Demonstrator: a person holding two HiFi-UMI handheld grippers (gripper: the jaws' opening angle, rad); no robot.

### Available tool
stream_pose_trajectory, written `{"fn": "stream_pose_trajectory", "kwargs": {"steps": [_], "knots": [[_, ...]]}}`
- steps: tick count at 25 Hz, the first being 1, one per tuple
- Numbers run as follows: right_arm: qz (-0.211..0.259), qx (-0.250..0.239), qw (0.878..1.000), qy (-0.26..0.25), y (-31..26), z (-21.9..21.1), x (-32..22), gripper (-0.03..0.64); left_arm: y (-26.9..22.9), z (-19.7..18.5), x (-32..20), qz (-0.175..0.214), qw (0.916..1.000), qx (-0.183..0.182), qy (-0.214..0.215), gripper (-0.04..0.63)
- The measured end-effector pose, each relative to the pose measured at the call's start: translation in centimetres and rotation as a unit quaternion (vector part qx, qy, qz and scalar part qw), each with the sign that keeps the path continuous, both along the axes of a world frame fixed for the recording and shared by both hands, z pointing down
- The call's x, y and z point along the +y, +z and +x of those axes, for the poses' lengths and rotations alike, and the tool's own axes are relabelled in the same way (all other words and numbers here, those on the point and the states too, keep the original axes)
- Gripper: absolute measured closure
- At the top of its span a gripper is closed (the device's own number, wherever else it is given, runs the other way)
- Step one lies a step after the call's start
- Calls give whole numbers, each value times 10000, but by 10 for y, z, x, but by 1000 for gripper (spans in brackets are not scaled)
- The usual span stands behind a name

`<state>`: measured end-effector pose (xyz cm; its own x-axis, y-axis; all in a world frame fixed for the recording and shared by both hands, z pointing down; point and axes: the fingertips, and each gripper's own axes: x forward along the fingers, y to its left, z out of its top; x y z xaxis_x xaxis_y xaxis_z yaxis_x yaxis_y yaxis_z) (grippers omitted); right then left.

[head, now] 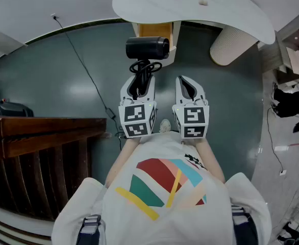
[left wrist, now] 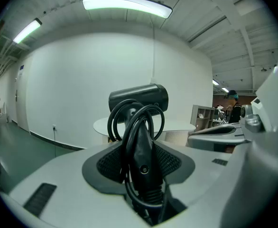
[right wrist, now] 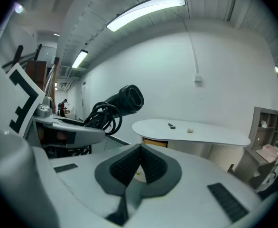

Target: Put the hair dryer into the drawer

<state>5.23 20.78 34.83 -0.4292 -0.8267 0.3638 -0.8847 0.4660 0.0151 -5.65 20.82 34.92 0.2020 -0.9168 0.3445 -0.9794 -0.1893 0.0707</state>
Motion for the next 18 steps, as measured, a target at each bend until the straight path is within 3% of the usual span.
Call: {"fn": "stream_pose_trajectory", "kwargs": {"steps": [11, 18], "knots": [[-13, 27, 10000, -19, 3, 16, -4, 606, 4, 2, -2, -168, 9996, 98, -217, 400], [2, -262, 9996, 121, 4, 27, -7, 606, 6, -4, 1, -163, 9990, 103, -392, 400]]}}
